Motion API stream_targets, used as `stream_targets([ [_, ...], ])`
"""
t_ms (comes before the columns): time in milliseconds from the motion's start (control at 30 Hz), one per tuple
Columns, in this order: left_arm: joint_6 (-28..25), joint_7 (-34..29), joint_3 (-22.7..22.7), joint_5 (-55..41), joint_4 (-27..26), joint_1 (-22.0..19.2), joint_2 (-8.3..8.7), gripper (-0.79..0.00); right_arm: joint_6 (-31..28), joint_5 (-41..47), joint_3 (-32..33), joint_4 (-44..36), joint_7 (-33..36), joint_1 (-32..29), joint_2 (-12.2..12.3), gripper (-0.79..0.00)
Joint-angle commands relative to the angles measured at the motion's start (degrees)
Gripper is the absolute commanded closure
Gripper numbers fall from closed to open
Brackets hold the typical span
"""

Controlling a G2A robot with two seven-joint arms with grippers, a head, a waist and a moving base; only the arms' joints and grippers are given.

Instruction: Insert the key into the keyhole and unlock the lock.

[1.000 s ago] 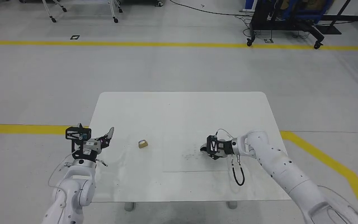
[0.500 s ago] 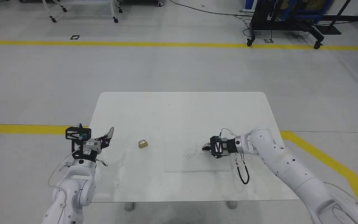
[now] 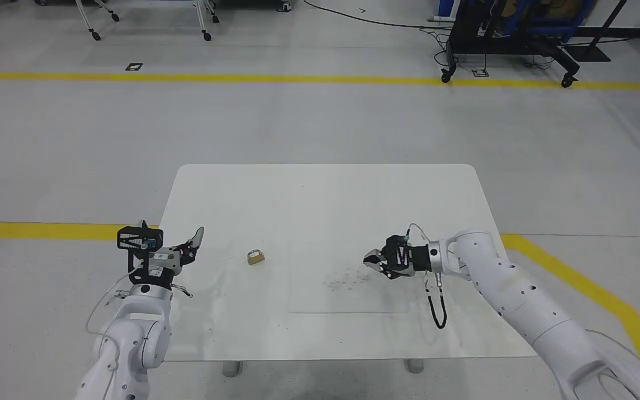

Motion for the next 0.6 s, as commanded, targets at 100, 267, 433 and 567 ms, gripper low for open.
stream_targets([
  [100, 0.0, 0.0, 0.0, 0.0, 0.0, 0.0, 0.00, -0.785, 0.0, 0.0, 0.0, 0.0, 0.0, 0.0, 0.0, 0.000],
  [267, 0.0, 0.0, 0.0, 0.0, 0.0, 0.0, 0.00, -0.785, 0.4, 4.6, 0.6, -0.9, -5.8, -1.3, -0.2, 0.000],
  [433, 0.0, 0.0, 0.0, 0.0, 0.0, 0.0, 0.00, -0.785, 0.0, 10.7, -2.6, 0.5, -20.5, -0.8, -0.7, 0.000],
  [567, 0.0, 0.0, 0.0, 0.0, 0.0, 0.0, 0.00, -0.785, 0.0, 22.3, -7.9, -0.3, -20.5, 1.3, -0.8, 0.000],
])
